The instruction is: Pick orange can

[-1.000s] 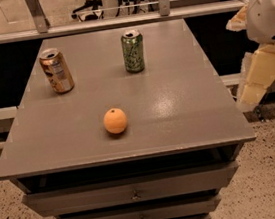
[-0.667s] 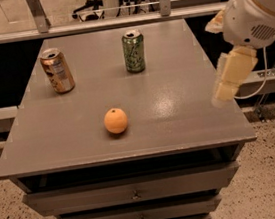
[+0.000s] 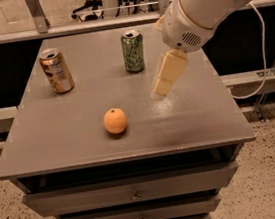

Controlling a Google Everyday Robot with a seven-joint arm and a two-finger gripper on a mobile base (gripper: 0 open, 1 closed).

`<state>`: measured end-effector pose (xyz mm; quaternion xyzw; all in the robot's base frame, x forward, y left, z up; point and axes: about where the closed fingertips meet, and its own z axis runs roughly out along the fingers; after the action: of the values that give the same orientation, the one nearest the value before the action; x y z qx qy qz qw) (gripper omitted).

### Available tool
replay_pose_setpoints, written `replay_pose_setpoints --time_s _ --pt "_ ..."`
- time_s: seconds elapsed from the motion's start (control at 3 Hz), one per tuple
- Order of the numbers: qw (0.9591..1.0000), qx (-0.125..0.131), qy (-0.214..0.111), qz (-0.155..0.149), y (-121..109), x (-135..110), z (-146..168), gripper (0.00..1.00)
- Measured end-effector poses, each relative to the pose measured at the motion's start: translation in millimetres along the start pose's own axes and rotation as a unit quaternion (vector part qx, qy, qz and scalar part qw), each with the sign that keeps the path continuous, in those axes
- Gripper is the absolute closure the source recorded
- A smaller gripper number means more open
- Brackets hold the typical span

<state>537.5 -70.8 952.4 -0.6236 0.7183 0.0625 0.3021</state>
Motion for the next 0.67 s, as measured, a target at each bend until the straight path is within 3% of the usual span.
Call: replay_pose_setpoints --time_s 0.33,0.67 --pt "1.0000 0.000 0.000 0.000 0.0 0.0 0.0 0.00" --pt "0.9998 0.008 -0.020 0.004 -1.2 -13.7 10.5 0.00"
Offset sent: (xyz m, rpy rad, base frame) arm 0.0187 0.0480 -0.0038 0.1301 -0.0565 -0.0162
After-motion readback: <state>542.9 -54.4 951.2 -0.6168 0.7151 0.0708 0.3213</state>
